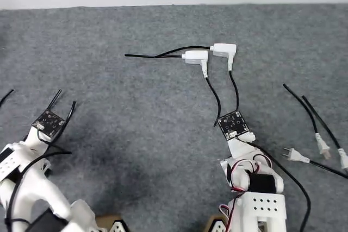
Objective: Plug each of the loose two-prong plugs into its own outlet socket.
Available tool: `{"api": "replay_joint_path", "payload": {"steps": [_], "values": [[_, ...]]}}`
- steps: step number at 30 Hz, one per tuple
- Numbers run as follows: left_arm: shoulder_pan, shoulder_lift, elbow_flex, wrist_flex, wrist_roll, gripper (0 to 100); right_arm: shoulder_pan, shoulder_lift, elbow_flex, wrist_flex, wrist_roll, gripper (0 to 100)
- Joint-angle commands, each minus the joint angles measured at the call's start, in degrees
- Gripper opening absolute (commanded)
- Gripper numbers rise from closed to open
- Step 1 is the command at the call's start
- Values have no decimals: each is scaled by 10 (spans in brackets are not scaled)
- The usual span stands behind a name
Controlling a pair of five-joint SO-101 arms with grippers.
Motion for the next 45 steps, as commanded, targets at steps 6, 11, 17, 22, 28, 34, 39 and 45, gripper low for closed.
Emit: {"api": "replay_joint_path", "payload": {"steps": [6,11,17,22,28,34,39,45], "values": [[-24,221,-92,-34,-4,191,-3,-6,-4,-11,5,8],[-36,262,-141,-16,-6,160,-3,-6,-4,-12,5,8],[-18,205,-144,28,-6,12,-3,-6,-3,-19,5,8],[17,93,-144,142,-6,13,-3,-6,-2,-19,5,8],[112,-88,-144,326,-4,13,-3,-6,-2,-19,5,8],[317,-272,-143,478,-2,13,-3,-6,-2,-18,5,8],[541,-310,-144,478,82,13,2,-6,-2,-20,3,8],[694,-188,-167,362,199,12,10,-6,-3,-20,2,8]]}}
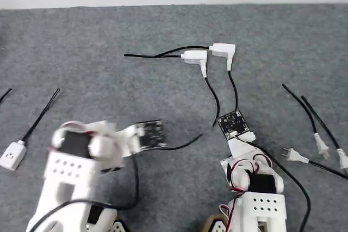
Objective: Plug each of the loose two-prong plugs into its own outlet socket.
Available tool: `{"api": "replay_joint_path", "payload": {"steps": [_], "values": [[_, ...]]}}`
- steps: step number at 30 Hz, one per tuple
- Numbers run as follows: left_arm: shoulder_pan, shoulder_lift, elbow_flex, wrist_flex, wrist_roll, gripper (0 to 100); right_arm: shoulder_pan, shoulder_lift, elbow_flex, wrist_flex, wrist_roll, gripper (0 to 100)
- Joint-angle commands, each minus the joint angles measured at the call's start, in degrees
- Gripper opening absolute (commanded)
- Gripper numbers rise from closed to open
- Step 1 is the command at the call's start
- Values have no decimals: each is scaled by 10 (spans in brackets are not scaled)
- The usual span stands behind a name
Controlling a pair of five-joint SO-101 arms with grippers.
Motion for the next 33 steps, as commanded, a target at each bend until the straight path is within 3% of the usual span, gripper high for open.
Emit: {"api": "replay_joint_path", "payload": {"steps": [1,7,14,23,33], "values": [[100,109,-51,-83,85,12,22,-6,-5,-15,2,8],[142,276,-174,-98,114,12,89,-6,-7,-55,-10,8],[175,367,-189,-198,120,12,153,-6,-8,-95,-51,8],[179,523,-201,-319,135,12,156,-6,-11,-96,-52,8],[237,571,-254,-331,178,12,155,-6,-10,-96,-50,8]]}}
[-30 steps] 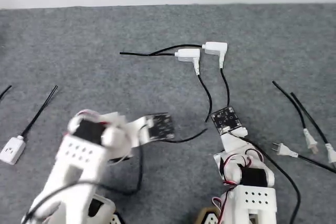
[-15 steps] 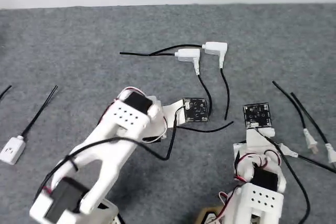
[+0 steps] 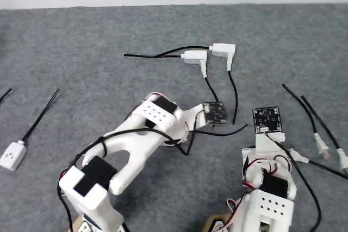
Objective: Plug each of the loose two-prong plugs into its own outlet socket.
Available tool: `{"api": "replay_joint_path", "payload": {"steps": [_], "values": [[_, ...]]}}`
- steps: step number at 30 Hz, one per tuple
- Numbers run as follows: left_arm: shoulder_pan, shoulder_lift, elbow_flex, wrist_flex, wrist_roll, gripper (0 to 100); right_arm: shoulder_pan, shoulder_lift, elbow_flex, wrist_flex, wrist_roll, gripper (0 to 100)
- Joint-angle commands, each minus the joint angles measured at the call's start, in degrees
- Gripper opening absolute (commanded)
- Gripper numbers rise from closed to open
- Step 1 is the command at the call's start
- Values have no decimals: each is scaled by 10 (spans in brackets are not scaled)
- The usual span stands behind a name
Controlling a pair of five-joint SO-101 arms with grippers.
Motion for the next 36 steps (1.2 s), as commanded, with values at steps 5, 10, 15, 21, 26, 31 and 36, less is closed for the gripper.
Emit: {"api": "replay_joint_path", "payload": {"steps": [5,10,15,21,26,31,36], "values": [[44,1,-31,-34,21,12,4,-6,-9,-14,-3,8],[44,1,-29,-27,23,21,3,-6,-8,-14,-2,8],[45,-4,-32,4,65,209,3,-6,-7,-15,-2,8],[42,-5,-33,3,65,302,3,-6,-6,-15,-2,8],[11,-5,-44,5,60,302,3,-6,-6,-15,-2,8],[-23,-4,-39,5,38,302,2,-6,-6,-15,-2,8],[-42,-4,-39,3,6,302,-14,-6,-4,-15,-1,8]]}}
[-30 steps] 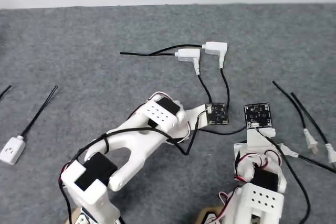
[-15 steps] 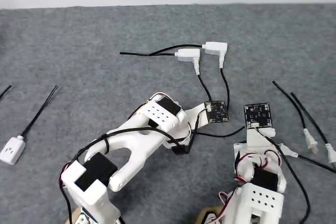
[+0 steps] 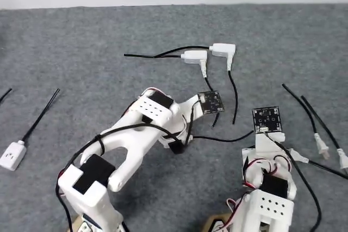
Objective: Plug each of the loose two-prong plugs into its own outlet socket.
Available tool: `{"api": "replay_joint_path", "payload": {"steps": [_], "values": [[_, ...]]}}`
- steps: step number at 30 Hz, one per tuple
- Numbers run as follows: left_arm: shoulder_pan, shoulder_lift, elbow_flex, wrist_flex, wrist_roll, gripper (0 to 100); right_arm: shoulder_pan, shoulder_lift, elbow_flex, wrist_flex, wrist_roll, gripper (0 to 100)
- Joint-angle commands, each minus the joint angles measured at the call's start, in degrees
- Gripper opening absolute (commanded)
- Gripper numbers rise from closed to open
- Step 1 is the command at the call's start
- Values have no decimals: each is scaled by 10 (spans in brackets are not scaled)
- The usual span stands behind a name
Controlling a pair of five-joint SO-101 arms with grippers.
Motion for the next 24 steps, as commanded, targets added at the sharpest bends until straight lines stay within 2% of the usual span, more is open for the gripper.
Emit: {"api": "replay_joint_path", "payload": {"steps": [1,6,13,18,22,24], "values": [[-19,-10,-21,2,-41,302,-14,-6,-4,-13,-1,8],[-50,-4,-80,4,-49,302,-15,-6,-4,-13,-1,8],[-72,20,-110,-32,-48,302,-16,-6,-4,-13,-1,8],[-50,-6,-137,60,-47,302,-17,-6,-4,-13,-1,8],[-17,-103,-143,164,-46,302,-17,-6,-4,-13,-1,8],[-4,-171,-142,222,-19,302,-17,-6,-4,-13,-1,8]]}}
